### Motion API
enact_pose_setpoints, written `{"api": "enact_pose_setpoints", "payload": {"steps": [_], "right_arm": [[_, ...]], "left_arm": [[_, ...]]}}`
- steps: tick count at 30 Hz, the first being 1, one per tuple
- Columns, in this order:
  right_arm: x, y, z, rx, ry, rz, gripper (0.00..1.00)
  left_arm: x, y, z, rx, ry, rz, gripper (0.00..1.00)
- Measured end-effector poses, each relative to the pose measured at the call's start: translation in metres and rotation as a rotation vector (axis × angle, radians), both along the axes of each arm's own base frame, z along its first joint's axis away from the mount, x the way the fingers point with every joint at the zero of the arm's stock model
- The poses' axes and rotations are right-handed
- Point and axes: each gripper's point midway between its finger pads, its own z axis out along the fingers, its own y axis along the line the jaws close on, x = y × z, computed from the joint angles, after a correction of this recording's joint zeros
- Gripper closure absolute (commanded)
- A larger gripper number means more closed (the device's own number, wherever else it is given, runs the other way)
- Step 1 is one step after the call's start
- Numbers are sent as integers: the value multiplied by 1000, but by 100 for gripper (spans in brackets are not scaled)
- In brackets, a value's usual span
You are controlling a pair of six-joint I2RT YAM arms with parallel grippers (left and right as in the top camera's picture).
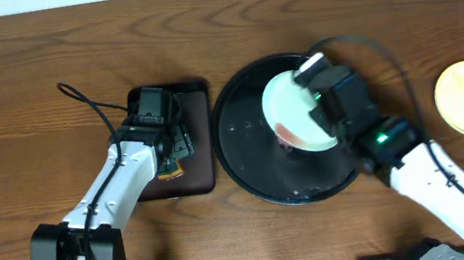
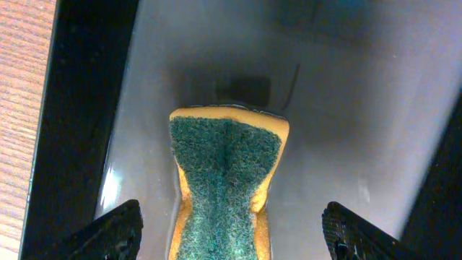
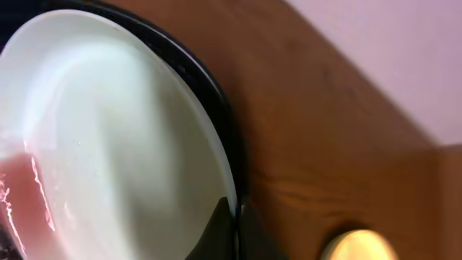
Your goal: Clean dirty plates on tray and stack at the side
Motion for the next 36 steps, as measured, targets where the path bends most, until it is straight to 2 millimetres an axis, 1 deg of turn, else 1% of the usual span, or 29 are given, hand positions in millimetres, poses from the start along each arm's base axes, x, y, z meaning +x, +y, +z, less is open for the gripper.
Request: {"api": "enact_pose_setpoints", "payload": {"steps": [3, 7, 9, 14, 19, 25, 33, 36], "right_arm": [[-9, 15, 13, -157, -71, 48, 99], [-20, 26, 27, -325, -135, 88, 99], [-25, 28, 36, -436, -164, 111, 99], [-33, 33, 45, -620, -177, 180, 99], [-38, 38, 49, -764, -165, 263, 99], [-38, 38, 52, -827, -160, 286, 99], [-32, 40, 66, -867, -205, 267, 99], [-33, 44, 69, -876, -219, 279, 99]], "left_arm": [[0, 0, 0, 0, 0, 0, 20], [0, 0, 0, 0, 0, 0, 20], [0, 0, 0, 0, 0, 0, 20], [0, 0, 0, 0, 1, 0, 20], [0, 0, 0, 0, 0, 0, 20], [0, 0, 0, 0, 0, 0, 19], [0, 0, 0, 0, 0, 0, 19], [0, 0, 0, 0, 0, 0, 19]]}}
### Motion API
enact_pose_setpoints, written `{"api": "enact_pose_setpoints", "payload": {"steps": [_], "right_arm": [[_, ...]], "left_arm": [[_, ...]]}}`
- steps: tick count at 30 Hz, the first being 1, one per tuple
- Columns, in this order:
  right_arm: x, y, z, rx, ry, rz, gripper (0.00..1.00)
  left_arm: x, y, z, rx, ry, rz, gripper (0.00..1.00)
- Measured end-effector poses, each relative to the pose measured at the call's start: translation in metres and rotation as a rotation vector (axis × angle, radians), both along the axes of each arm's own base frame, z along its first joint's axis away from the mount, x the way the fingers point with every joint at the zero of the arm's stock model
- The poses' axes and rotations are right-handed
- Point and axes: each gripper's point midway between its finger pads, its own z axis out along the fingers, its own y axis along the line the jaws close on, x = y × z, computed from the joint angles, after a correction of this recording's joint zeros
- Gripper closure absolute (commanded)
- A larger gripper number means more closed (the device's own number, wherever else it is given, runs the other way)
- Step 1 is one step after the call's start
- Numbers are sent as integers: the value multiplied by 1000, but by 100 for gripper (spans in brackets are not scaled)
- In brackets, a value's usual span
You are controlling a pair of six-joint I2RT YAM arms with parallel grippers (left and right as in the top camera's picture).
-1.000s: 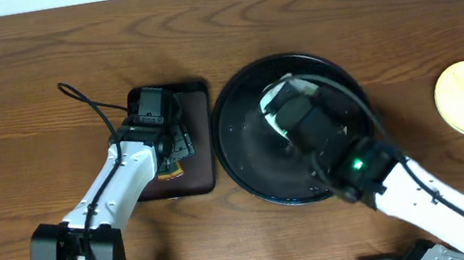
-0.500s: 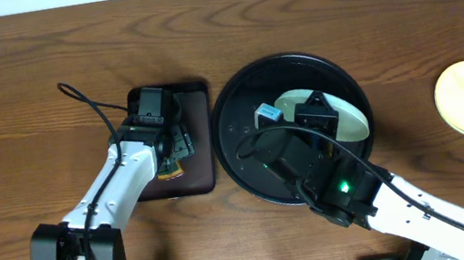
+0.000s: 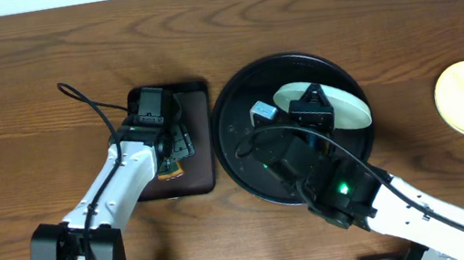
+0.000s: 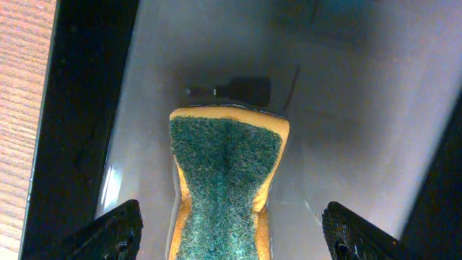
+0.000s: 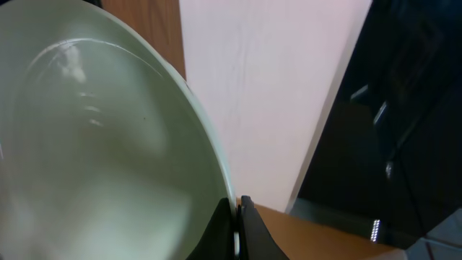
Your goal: Clean dirty plates on tray and stack at the side
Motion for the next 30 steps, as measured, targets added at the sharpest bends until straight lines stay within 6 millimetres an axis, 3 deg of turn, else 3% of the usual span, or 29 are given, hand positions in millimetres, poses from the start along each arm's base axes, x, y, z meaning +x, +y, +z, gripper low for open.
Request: {"api": "enact_pose_setpoints", "payload": {"steps": [10, 30], "right_arm": [[-10, 18, 10, -57, -29, 56, 99], [-11, 15, 13, -89, -37, 40, 99]], "left_arm": [[0, 0, 0, 0, 0, 0, 19], [0, 0, 0, 0, 0, 0, 19]]}}
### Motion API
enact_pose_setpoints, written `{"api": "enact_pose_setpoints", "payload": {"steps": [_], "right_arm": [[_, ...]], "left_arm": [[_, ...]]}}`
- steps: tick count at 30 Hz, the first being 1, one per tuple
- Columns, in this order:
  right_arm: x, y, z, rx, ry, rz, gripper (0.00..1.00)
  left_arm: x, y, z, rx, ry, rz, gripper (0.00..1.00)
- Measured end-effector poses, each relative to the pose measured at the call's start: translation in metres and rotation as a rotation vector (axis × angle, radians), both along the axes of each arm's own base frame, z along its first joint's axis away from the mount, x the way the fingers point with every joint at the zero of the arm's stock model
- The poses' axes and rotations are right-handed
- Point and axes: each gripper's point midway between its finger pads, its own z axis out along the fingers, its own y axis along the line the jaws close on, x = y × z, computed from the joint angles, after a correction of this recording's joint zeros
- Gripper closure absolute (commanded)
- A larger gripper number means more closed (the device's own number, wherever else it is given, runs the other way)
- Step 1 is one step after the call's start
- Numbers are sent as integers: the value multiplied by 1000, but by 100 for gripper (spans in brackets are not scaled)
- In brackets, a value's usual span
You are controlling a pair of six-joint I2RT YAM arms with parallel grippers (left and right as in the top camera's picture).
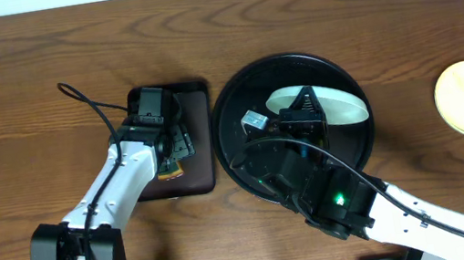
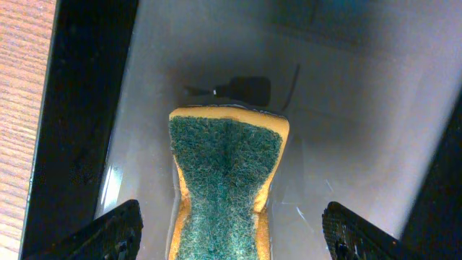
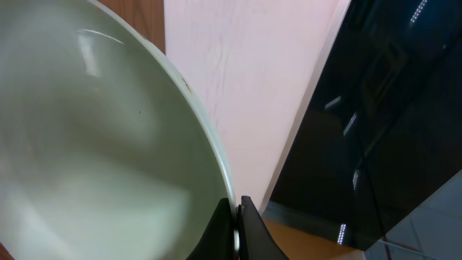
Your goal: Clean dirty plates on tray and stack at the side
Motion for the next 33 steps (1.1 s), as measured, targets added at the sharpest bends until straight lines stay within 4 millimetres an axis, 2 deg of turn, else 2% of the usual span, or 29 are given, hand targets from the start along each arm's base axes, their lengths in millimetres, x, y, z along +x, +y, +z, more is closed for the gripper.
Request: {"api": "enact_pose_setpoints", "payload": {"steps": [10, 15, 21, 26, 28, 33], "right_arm": [[0, 1, 1, 9, -6, -1, 99], [3, 5, 9, 79, -45, -4, 99], [5, 6, 6, 205, -55, -15, 99], [9, -8, 0, 255, -57, -74, 99], [9, -17, -8, 249, -30, -99, 99], [12, -22, -13, 316, -27, -126, 99]], "left_arm": [[0, 0, 0, 0, 0, 0, 19], [0, 0, 0, 0, 0, 0, 19], [0, 0, 0, 0, 0, 0, 19], [0, 0, 0, 0, 0, 0, 19], [0, 0, 0, 0, 0, 0, 19], [0, 0, 0, 0, 0, 0, 19]]}}
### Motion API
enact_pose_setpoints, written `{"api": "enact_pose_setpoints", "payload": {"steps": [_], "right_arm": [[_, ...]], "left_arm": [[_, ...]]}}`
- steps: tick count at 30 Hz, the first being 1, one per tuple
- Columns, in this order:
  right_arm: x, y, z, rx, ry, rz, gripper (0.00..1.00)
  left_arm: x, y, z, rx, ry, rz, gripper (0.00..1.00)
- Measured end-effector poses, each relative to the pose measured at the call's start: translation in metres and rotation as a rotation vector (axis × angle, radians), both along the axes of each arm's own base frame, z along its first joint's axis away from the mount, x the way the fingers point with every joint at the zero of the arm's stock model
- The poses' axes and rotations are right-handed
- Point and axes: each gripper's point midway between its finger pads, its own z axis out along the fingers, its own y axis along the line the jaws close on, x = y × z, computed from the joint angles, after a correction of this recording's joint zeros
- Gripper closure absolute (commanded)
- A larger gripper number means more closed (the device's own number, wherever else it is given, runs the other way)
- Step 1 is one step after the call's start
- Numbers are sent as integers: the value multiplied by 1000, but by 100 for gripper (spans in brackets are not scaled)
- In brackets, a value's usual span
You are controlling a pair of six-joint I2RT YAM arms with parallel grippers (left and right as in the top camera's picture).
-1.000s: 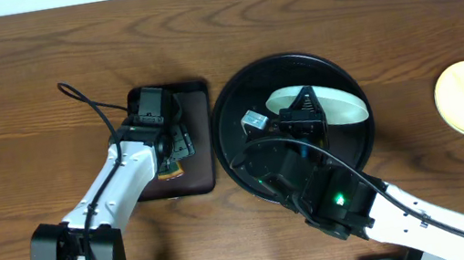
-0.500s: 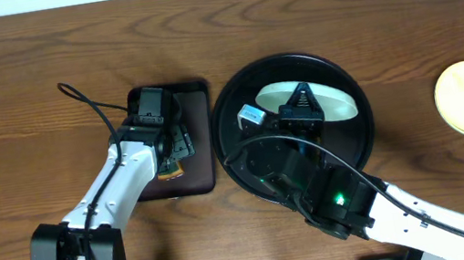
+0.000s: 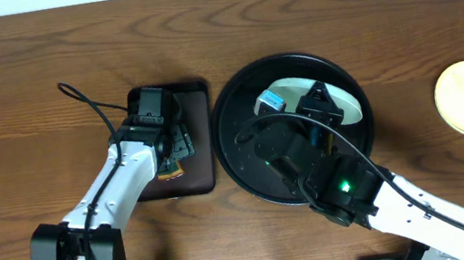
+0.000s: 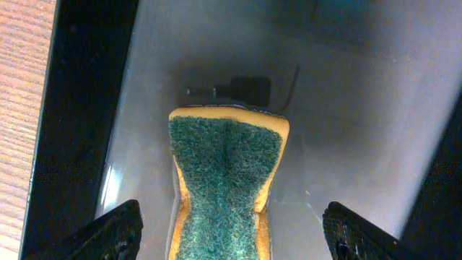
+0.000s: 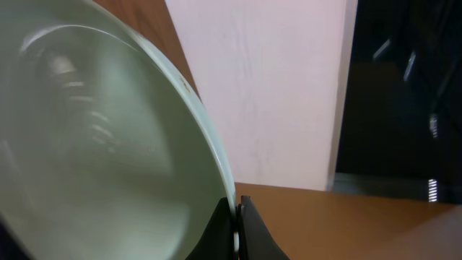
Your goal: Clean dirty plates on tray and stack at the side
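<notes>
A white plate (image 5: 108, 144) is held tilted on edge, and my right gripper (image 5: 237, 217) is shut on its rim. From overhead the plate (image 3: 350, 108) hangs over the round black tray (image 3: 246, 160), largely hidden by my right gripper (image 3: 318, 100). A yellow sponge with a green scouring face (image 4: 226, 180) lies in the dark rectangular tray (image 4: 86, 108). My left gripper (image 4: 231, 238) is open around it, with its fingers (image 4: 115, 231) well apart from the sponge's sides. A yellow plate rests at the table's right side.
The rectangular tray (image 3: 202, 144) sits just left of the round tray, under my left arm (image 3: 120, 179). My right arm (image 3: 429, 211) comes up from the front edge. A black cable (image 3: 85, 101) loops behind the left wrist.
My right wrist has turned a little with the plate still in it: more wooden table shows under the rim, and from overhead the gripper sits slightly further right. The left gripper and sponge are unchanged.
First my right gripper held the plate nearly flat over the round tray, a red stain on its face. By the following moment the arm stood raised with the plate tipped up on edge and no stain in view. It has stayed tilted since, while the left gripper stayed open around the sponge.
</notes>
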Motion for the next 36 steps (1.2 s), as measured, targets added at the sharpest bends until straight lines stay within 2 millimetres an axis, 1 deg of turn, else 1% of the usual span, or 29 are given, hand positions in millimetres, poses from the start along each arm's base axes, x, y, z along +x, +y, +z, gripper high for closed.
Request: {"api": "enact_pose_setpoints", "payload": {"steps": [3, 9, 11, 12, 15, 16, 18, 19, 21, 22, 24, 25, 26, 27, 28, 30, 32, 36], "right_arm": [[3, -4, -3, 93, -14, -33, 99], [17, -22, -11, 317, -35, -129, 99], [21, -29, -17, 418, -32, -163, 99], [24, -36, -21, 491, -26, -195, 99], [29, -51, -27, 629, -12, -251, 99], [32, -62, -27, 710, -13, -286, 99], [34, -78, -24, 828, -21, -327, 99], [35, -85, -22, 915, -14, -344, 99], [36, -106, -17, 1078, -25, -390, 99], [35, -129, -9, 1190, -62, -438, 99], [33, -150, -7, 1321, -78, -492, 99], [29, -180, -10, 1409, -115, -583, 99], [26, -197, -12, 1455, -138, -635, 99], [18, -222, -19, 1520, -168, -729, 99], [12, -237, -23, 1558, -187, -787, 99], [-1, -278, -32, 1639, -265, -920, 99], [-14, -315, -45, 1685, -332, -1043, 99], [-31, -353, -69, 1727, -381, -1199, 99]], "left_arm": [[0, 0, 0, 0, 0, 0, 19], [0, 0, 0, 0, 0, 0, 19], [0, 0, 0, 0, 0, 0, 19], [0, 0, 0, 0, 0, 0, 19], [0, 0, 0, 0, 0, 0, 19], [0, 0, 0, 0, 0, 0, 19], [0, 0, 0, 0, 0, 0, 19], [0, 0, 0, 0, 0, 0, 19], [0, 0, 0, 0, 0, 0, 19], [0, 0, 0, 0, 0, 0, 19], [0, 0, 0, 0, 0, 0, 19], [0, 0, 0, 1, 1, 0, 19], [0, 0, 0, 1, 1, 0, 19], [0, 0, 0, 1, 1, 0, 19], [0, 0, 0, 0, 0, 0, 19], [0, 0, 0, 0, 0, 0, 19], [0, 0, 0, 0, 0, 0, 19], [0, 0, 0, 0, 0, 0, 19]]}}
